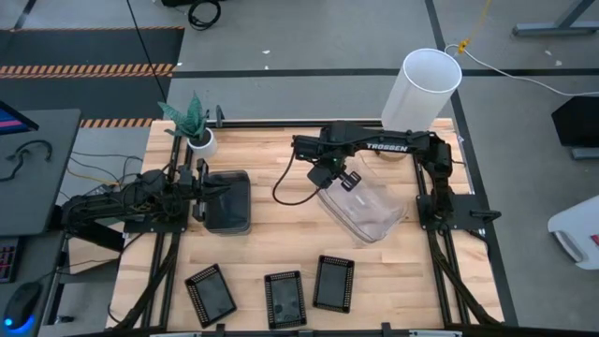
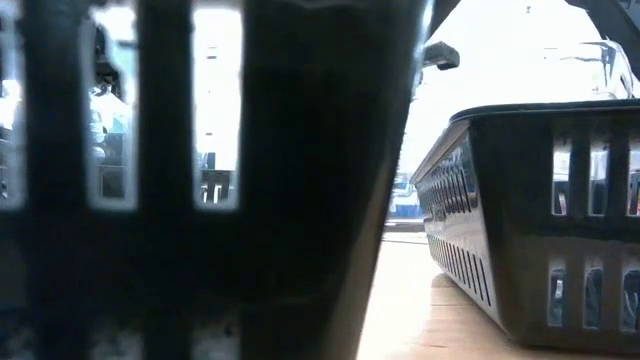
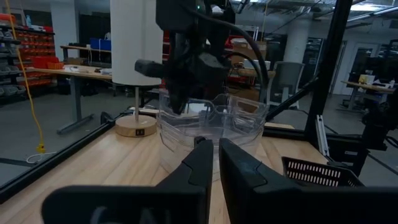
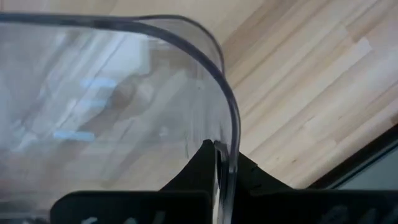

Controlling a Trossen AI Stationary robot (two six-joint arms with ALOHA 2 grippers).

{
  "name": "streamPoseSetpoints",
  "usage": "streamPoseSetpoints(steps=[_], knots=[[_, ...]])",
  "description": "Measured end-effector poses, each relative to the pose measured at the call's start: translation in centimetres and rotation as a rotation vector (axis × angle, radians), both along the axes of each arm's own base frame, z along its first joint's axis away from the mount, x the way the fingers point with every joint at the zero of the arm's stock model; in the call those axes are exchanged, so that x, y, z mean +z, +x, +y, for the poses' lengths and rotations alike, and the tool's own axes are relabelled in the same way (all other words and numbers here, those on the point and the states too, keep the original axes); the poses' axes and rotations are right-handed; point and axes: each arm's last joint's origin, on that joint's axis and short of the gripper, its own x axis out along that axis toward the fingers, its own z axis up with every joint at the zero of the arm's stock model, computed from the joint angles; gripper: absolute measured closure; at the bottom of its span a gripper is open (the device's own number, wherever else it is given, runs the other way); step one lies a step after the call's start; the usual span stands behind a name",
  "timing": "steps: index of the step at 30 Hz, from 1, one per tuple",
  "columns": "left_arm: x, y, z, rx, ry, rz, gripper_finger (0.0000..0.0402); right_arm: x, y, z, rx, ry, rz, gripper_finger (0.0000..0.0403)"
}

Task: Stack baskets by color
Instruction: Stack the right transparent bin on top of the left transparent bin, then adjust the black bin on the table

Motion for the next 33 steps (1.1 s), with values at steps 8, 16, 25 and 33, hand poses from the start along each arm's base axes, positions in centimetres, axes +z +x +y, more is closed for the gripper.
streamPoseSetpoints(steps=[8,16,25,33], knots=[[0.0,0.0,0.0,0.000,0.000,0.000,0.0372,-2.0,0.6,0.0,-0.095,0.025,-0.049,0.0341],[0.0,0.0,0.0,0.000,0.000,0.000,0.0373,-2.6,0.9,0.0,-0.152,0.038,-0.071,0.0295],[0.0,0.0,0.0,0.000,0.000,0.000,0.0367,1.0,0.6,-0.5,-0.510,0.079,-0.200,0.0276],[0.0,0.0,0.0,0.000,0.000,0.000,0.0376,1.2,1.4,2.0,-0.607,0.197,-0.244,0.0279]])
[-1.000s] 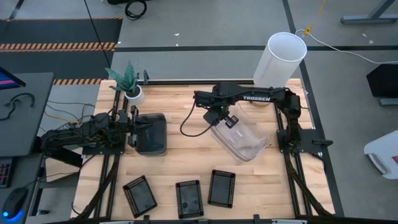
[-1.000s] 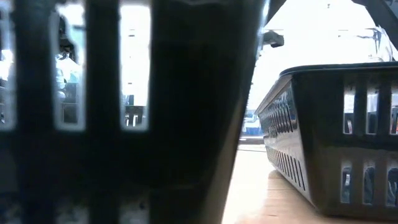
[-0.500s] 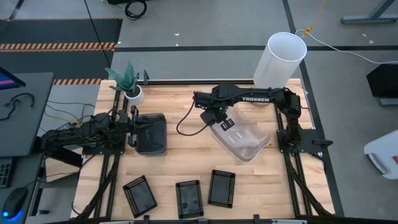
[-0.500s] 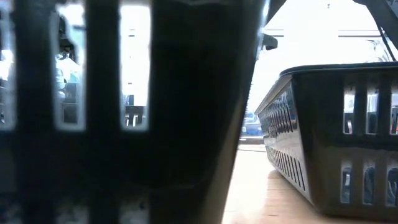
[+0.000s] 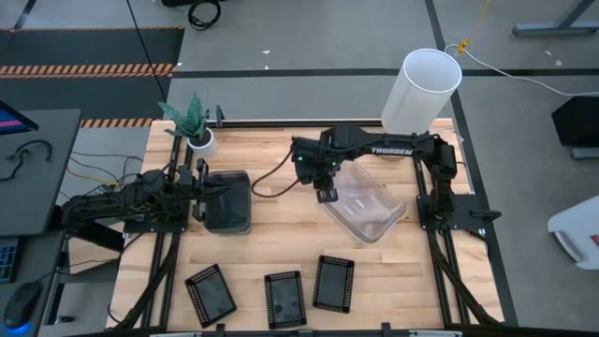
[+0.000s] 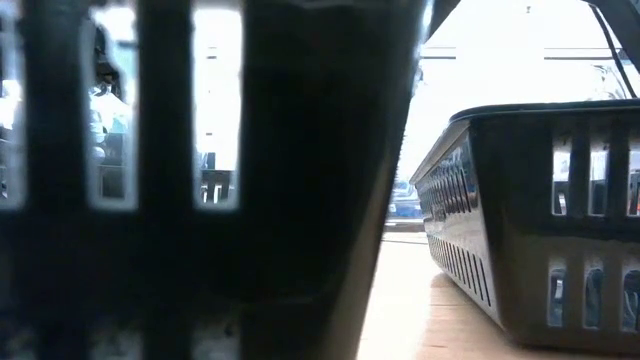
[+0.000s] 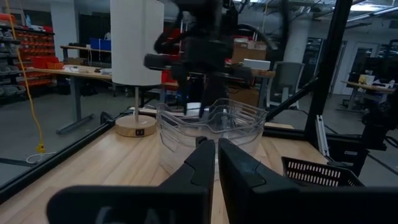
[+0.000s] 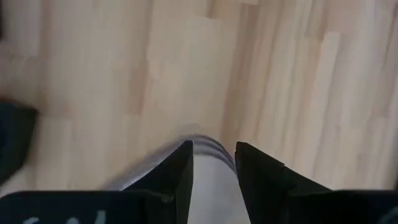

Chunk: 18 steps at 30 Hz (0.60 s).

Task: Stack baskets by color
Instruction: Adjust the black bin on the table

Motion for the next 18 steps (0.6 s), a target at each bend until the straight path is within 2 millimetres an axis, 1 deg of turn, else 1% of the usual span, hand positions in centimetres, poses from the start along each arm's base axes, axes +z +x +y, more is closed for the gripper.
streamPoseSetpoints(steps=[5,10,12,15,18], knots=[[0.0,0.0,0.0,0.000,0.000,0.000,0.0371,0.3,0.0,2.2,-0.001,-0.014,-0.004,0.0280],[0.0,0.0,0.0,0.000,0.000,0.000,0.0366,2.7,-1.1,5.1,0.059,-0.014,-0.097,0.0282],[0.0,0.0,0.0,-0.001,0.000,0.000,0.0366,3.2,-1.5,6.0,0.071,-0.012,-0.122,0.0282],[0.0,0.0,0.0,-0.001,0.000,0.000,0.0370,3.4,-2.8,7.1,0.084,-0.005,-0.161,0.0282],[0.0,0.0,0.0,-0.001,0.000,0.000,0.0374,2.5,-4.1,7.7,0.099,-0.001,-0.222,0.0282]])
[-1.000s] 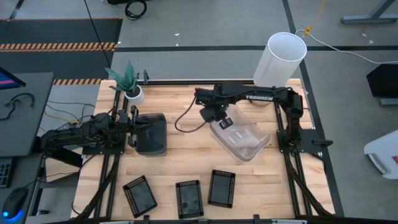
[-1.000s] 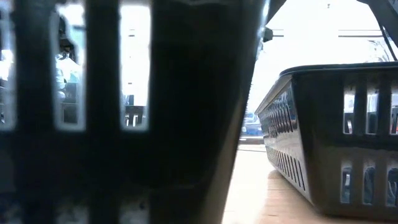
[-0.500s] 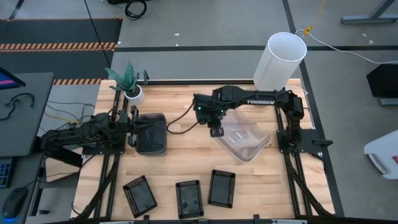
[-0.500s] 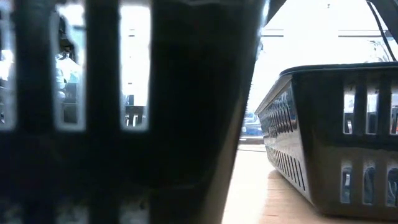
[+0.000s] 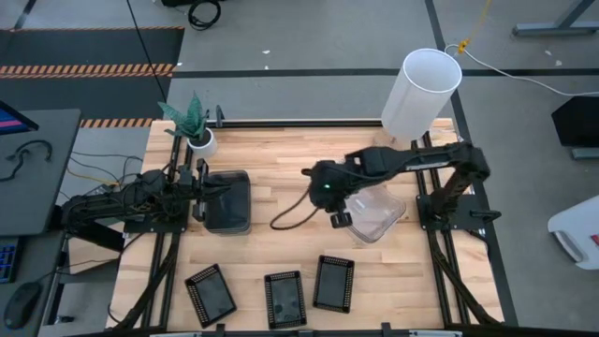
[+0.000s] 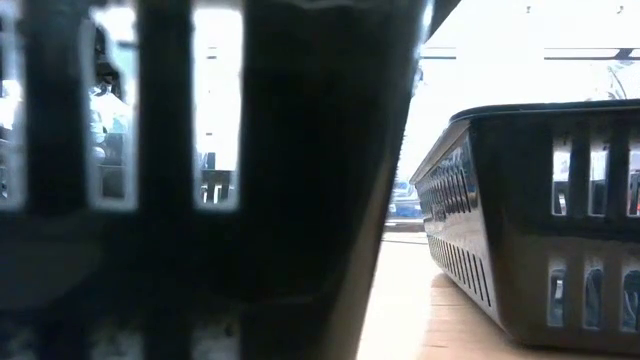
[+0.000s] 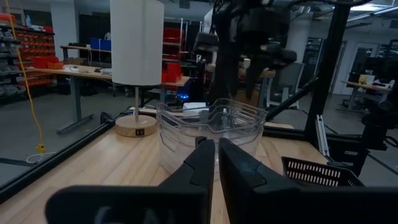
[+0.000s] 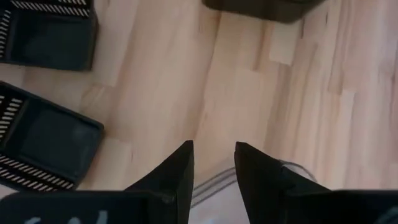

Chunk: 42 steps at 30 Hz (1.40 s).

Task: Stack baskets by color
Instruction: Adjust the black bin on the table

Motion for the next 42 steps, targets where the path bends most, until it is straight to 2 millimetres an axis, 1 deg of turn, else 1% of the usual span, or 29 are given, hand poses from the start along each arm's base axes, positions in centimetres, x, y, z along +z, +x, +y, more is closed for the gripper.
streamPoseSetpoints(steps=[2,6,10,16,19,23,27,34,38,42], knots=[[0.0,0.0,0.0,0.000,0.000,0.000,0.0375,-0.8,-0.9,0.2,-0.003,0.011,-0.053,0.0282],[0.0,0.0,0.0,0.000,0.000,0.000,0.0376,-1.5,-2.9,0.1,-0.027,0.045,-0.183,0.0282],[0.0,0.0,0.0,0.000,0.000,0.000,0.0372,-2.4,-5.1,0.0,-0.074,0.085,-0.269,0.0282],[0.0,0.0,0.0,0.000,-0.005,-0.002,0.0366,-4.0,-8.6,-0.2,-0.063,0.108,-0.424,0.0282],[0.1,0.0,0.0,-0.007,-0.058,-0.012,0.0366,-4.6,-10.4,-0.3,-0.044,0.137,-0.504,0.0282],[0.1,0.0,0.0,-0.020,-0.162,-0.032,0.0371,-5.7,-12.7,-0.7,-0.016,0.176,-0.568,0.0282],[0.5,-0.1,0.0,-0.034,-0.224,-0.081,0.0373,-7.1,-14.7,-1.3,-0.004,0.201,-0.626,0.0282],[0.9,-0.2,0.0,-0.037,-0.242,-0.123,0.0367,-9.8,-17.3,-2.0,-0.006,0.259,-0.710,0.0282],[0.9,-0.1,0.0,-0.043,-0.275,-0.122,0.0373,-11.2,-18.3,-2.2,-0.026,0.293,-0.748,0.0282],[0.9,-0.1,0.0,-0.039,-0.294,-0.125,0.0376,-12.6,-19.1,-2.1,0.016,0.355,-0.786,0.0282]])
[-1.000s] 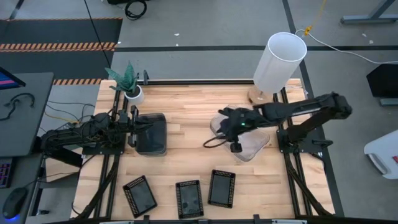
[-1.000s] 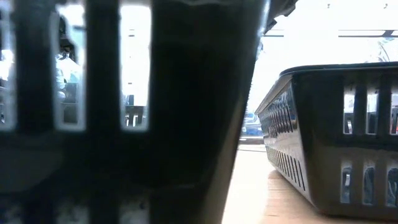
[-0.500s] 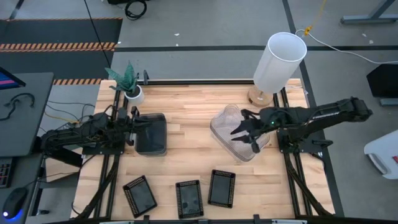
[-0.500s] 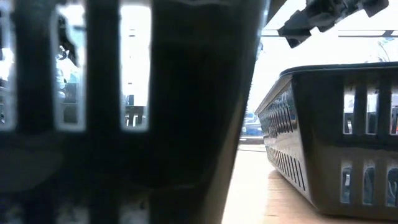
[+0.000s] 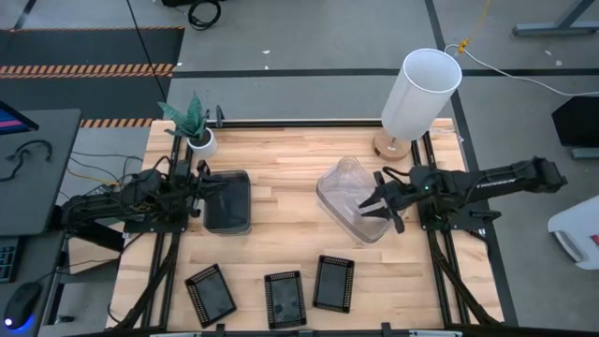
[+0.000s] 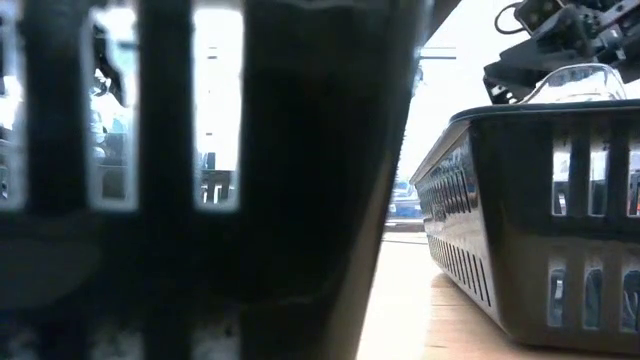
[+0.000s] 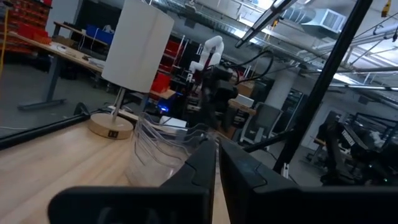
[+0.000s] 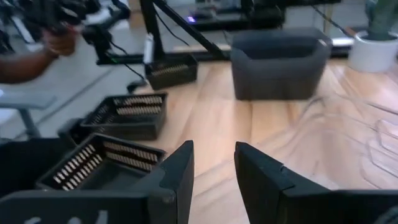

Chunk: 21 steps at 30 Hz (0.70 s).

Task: Stack baskets by color
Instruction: Adjust the black bin on the table

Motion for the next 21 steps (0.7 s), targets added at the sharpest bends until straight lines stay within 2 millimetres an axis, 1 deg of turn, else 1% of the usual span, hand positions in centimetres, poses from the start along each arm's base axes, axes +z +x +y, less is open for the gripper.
streamPoseSetpoints(steps=[4,8,12,14,18,21], knots=[[0.0,0.0,0.0,0.005,0.000,-0.004,0.0374,-1.2,-0.8,0.0,0.020,0.021,-0.048,0.0282],[0.1,0.0,0.0,0.012,-0.002,-0.008,0.0372,-2.0,-1.4,0.0,0.020,0.030,-0.069,0.0282],[0.1,0.0,0.0,0.013,0.005,-0.008,0.0377,-2.4,-2.0,0.0,0.027,0.051,-0.086,0.0282],[0.1,0.0,0.0,0.014,0.006,-0.007,0.0378,-2.6,-2.2,0.1,0.058,0.064,-0.099,0.0282],[0.1,0.0,0.0,0.016,0.065,0.002,0.0375,-2.9,-2.7,0.2,0.080,0.083,-0.132,0.0282],[0.0,0.0,0.0,0.021,0.098,0.012,0.0370,-3.6,-3.1,0.2,0.085,0.089,-0.157,0.0282]])
